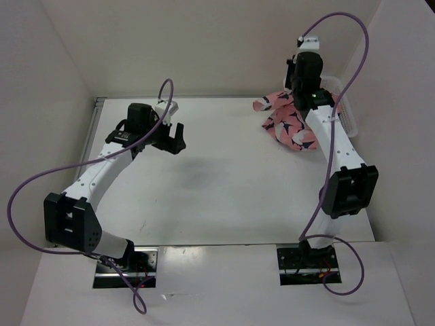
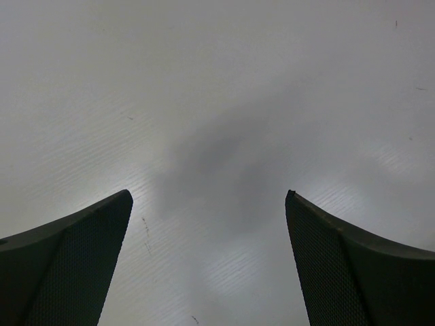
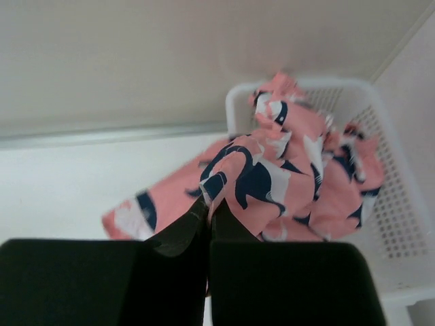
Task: Fold and stack the shorts
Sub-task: Grab the shorts from the pile, then move the shorts to the center of the board
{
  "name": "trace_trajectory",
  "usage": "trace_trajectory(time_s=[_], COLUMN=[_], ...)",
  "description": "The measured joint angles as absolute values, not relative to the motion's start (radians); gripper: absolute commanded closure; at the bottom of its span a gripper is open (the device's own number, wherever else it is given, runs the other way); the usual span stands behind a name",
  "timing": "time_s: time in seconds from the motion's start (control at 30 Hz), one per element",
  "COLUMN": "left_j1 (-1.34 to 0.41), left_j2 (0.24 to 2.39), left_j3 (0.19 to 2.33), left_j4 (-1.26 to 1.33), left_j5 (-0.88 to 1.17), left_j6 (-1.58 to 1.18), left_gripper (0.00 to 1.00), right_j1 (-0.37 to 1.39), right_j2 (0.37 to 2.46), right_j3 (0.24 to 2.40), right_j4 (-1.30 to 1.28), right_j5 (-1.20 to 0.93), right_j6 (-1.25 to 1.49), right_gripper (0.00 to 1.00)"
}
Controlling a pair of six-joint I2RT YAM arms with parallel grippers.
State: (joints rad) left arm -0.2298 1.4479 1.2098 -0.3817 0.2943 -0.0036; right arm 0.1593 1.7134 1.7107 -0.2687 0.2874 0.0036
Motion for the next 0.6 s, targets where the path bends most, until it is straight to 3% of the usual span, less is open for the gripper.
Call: trace_trajectory(time_s=[0.17, 0.33, 0.37, 0.4, 0.43, 0.5, 0.53, 0.6], left_j1=[-0.23, -0.23, -0.23, -0.23, -0.23, -0.228, -0.225, -0.206], left_j2=[1.402, 1.366, 1.359, 1.349, 1.34, 1.314, 1.301, 1.272], left_j3=[1.206, 1.204, 1.204, 1.204, 1.204, 1.204, 1.204, 1.204], left_j4=[-0.379, -0.373, -0.373, -0.374, -0.373, -0.373, -0.373, -0.373], left_j5=[0.293, 0.262, 0.251, 0.235, 0.221, 0.183, 0.167, 0.138], left_j6=[-0.004, -0.004, -0.004, -0.004, -0.004, -0.004, -0.003, -0.004], left_gripper=[0.0, 0.0, 0.0, 0.0, 0.0, 0.0, 0.0, 0.0], right_j1=[0.233, 0.499, 0.554, 0.603, 0.641, 0.682, 0.69, 0.696], right_j2=[1.718, 1.828, 1.87, 1.905, 1.937, 1.988, 2.014, 2.074], right_j3=[1.924, 2.343, 2.442, 2.522, 2.582, 2.658, 2.682, 2.706], right_j4=[-0.269, -0.288, -0.287, -0.292, -0.292, -0.294, -0.296, -0.304], right_j5=[0.329, 0.307, 0.289, 0.272, 0.257, 0.241, 0.235, 0.227], right_j6=[-0.089, -0.175, -0.175, -0.164, -0.147, -0.107, -0.083, -0.039], right_gripper=[1.0, 1.0, 0.95, 0.86, 0.64, 0.34, 0.09, 0.01])
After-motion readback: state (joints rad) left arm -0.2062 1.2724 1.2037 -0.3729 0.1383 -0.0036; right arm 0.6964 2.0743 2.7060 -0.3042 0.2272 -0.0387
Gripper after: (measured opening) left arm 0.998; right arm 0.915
